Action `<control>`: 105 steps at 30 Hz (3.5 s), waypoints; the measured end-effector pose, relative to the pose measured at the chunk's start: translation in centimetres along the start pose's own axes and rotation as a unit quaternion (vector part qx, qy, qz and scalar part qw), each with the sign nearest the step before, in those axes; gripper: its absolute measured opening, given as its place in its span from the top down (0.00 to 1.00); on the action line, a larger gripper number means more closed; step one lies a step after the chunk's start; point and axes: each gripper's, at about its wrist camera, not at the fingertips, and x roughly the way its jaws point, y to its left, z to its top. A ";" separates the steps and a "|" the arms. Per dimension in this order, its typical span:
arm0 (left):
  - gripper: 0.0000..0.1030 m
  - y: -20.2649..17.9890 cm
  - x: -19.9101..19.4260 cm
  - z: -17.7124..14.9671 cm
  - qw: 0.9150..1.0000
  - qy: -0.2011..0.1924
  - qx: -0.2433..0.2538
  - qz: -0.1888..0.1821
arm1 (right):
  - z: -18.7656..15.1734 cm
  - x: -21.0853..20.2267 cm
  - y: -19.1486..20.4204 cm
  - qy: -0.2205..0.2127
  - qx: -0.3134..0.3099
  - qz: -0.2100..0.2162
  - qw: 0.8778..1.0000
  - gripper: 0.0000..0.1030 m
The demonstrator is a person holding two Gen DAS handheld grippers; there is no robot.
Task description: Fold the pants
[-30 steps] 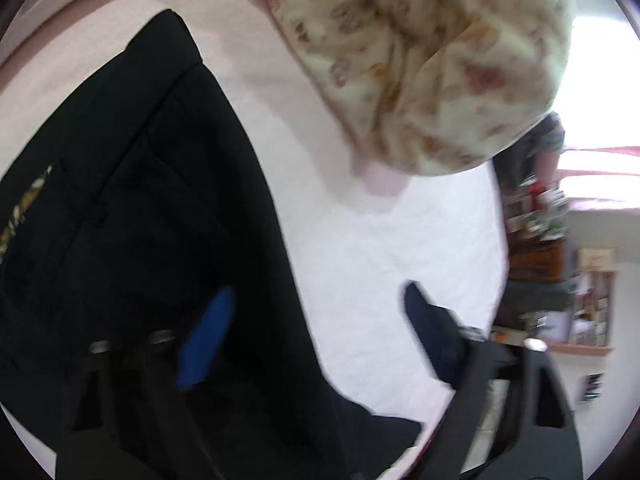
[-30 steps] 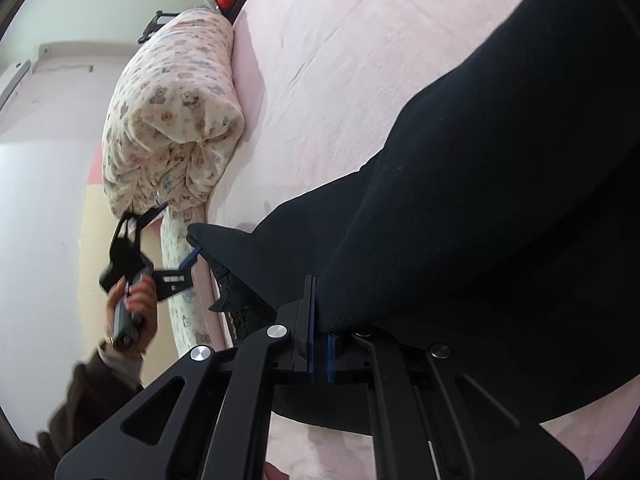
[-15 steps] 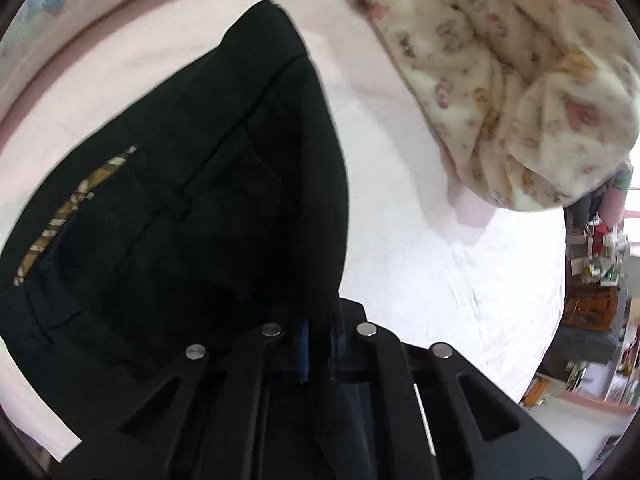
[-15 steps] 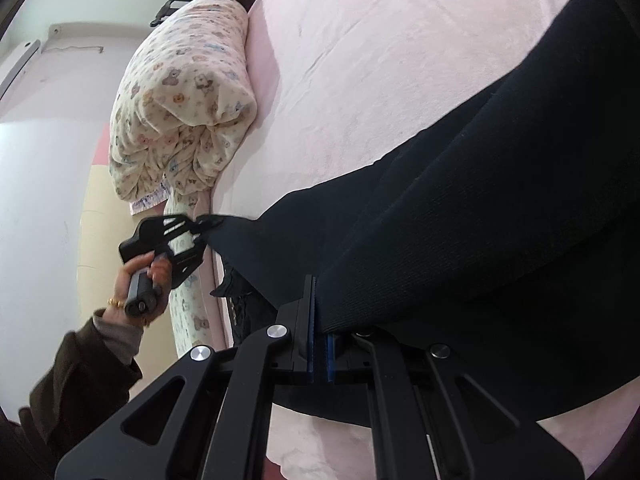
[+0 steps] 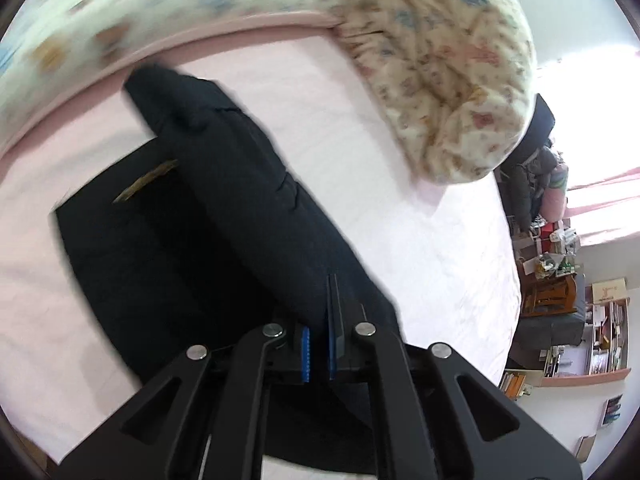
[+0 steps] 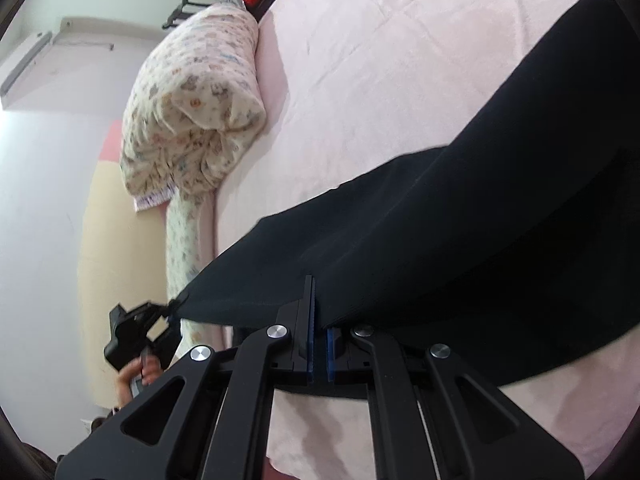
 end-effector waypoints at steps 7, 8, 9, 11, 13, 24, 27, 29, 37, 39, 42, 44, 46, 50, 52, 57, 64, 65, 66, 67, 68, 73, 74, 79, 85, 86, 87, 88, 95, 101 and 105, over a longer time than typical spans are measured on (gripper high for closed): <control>0.94 4.9 0.1 -3.2 0.999 -0.001 -0.032 0.019 | -2.8 0.3 -1.4 0.016 0.010 -0.030 0.999 0.96; 0.94 5.1 -0.1 -3.4 0.999 -0.003 -0.031 0.017 | -3.2 0.2 -1.6 0.015 0.012 -0.031 0.999 0.96; 0.94 5.3 -0.5 -3.6 0.999 -0.005 -0.032 0.013 | -3.5 0.0 -1.6 0.014 0.013 -0.034 0.999 0.96; 0.94 5.7 -1.0 -4.0 1.000 -0.009 -0.026 0.014 | -4.0 0.2 -1.9 0.018 0.013 -0.043 0.999 0.96; 0.94 6.3 -1.0 -4.6 0.999 -0.010 -0.019 0.024 | -4.6 0.8 -2.6 0.025 0.019 -0.058 0.998 0.96; 0.84 10.7 3.6 -7.6 0.992 0.001 -0.028 0.124 | -7.2 5.2 -6.7 0.072 0.054 -0.155 0.984 0.92; 0.79 10.6 3.4 -7.7 0.992 -0.009 -0.040 0.121 | -6.8 3.5 -6.7 0.072 0.068 -0.135 0.986 0.81; 0.51 10.3 2.6 -8.1 0.992 -0.007 -0.045 0.115 | -6.8 1.5 -6.6 0.069 0.062 -0.127 0.987 0.65; 0.23 9.3 -0.6 -13.1 0.989 0.004 -0.026 0.144 | -2.7 -12.3 -13.6 -0.084 0.210 -0.057 0.972 0.55; 0.23 8.6 0.0 -15.0 0.991 0.027 -0.010 0.134 | -0.9 -15.2 -17.5 -0.135 0.290 -0.034 0.947 0.55; 0.16 6.6 1.9 -18.2 0.992 0.072 0.011 0.103 | 0.7 -17.5 -22.2 -0.188 0.369 -0.016 0.910 0.55; 0.14 4.5 3.7 -20.4 0.991 0.108 0.033 0.072 | 1.3 -17.6 -24.2 -0.196 0.397 -0.021 0.896 0.56; 0.11 2.4 5.1 -22.0 0.987 0.132 0.065 0.057 | 1.5 -17.3 -26.0 -0.189 0.421 -0.034 0.886 0.56; 0.06 -1.6 6.7 -24.1 0.980 0.151 0.127 0.036 | 1.9 -17.1 -26.8 -0.196 0.409 -0.065 0.889 0.56; 0.05 -2.9 7.3 -24.8 0.977 0.159 0.141 0.027 | 2.3 -16.7 -26.8 -0.200 0.404 -0.069 0.890 0.56; 0.04 -3.3 7.9 -26.5 0.971 0.176 0.155 0.038 | 3.2 -16.5 -26.8 -0.191 0.390 -0.081 0.897 0.57; 0.04 -2.3 8.4 -26.5 0.971 0.191 0.132 0.052 | 3.7 -17.3 -26.4 -0.191 0.341 -0.102 0.915 0.92; 0.04 -2.2 8.4 -26.5 0.971 0.191 0.131 0.053 | 3.5 -17.3 -26.7 -0.184 0.348 -0.099 0.914 0.92; 0.04 -2.2 8.5 -26.6 0.971 0.192 0.130 0.053 | 3.8 -17.1 -27.2 -0.178 0.363 -0.092 0.910 0.92; 0.04 -2.2 8.6 -26.7 0.971 0.193 0.130 0.055 | 3.6 -16.9 -27.9 -0.173 0.381 -0.083 0.905 0.90; 0.04 -2.2 8.7 -26.9 0.970 0.195 0.130 0.056 | 3.6 -16.7 -28.5 -0.172 0.399 -0.071 0.898 0.90; 0.04 -2.3 8.9 -27.8 0.967 0.209 0.133 0.058 | 4.5 -18.0 -26.3 -0.193 0.326 -0.095 0.921 0.95; 0.04 -2.4 8.9 -27.8 0.967 0.209 0.134 0.057 | 4.8 -19.0 -25.2 -0.209 0.301 -0.093 0.926 0.96; 0.04 -2.1 8.7 -27.6 0.967 0.206 0.136 0.061 | 5.2 -23.9 -23.0 -0.256 0.265 -0.079 0.927 0.96; 0.04 -2.0 9.0 -27.8 0.966 0.212 0.138 0.060 | 4.0 -28.3 -22.1 -0.283 0.251 -0.071 0.923 0.97; 0.04 -2.0 9.0 -27.9 0.965 0.213 0.140 0.060 | 4.2 -27.8 -22.5 -0.275 0.253 -0.087 0.924 0.97; 0.04 -2.0 9.2 -28.0 0.964 0.216 0.141 0.060 | 4.5 -26.7 -23.2 -0.258 0.262 -0.111 0.923 0.97; 0.04 -2.0 9.4 -28.1 0.964 0.218 0.141 0.060 | 4.0 -25.8 -24.8 -0.233 0.286 -0.134 0.920 0.97; 0.04 -2.0 9.3 -28.0 0.961 0.222 0.154 0.062 | 0.9 -24.4 -28.3 -0.187 0.353 -0.134 0.907 0.85; 0.04 -0.9 8.7 -26.5 0.970 0.197 0.129 0.068 | -0.6 -26.2 -27.6 -0.232 0.366 -0.122 0.893 0.69; 0.04 -0.3 6.8 -23.2 0.978 0.136 0.133 0.086 | -1.0 -25.9 -26.3 -0.246 0.357 -0.135 0.891 0.62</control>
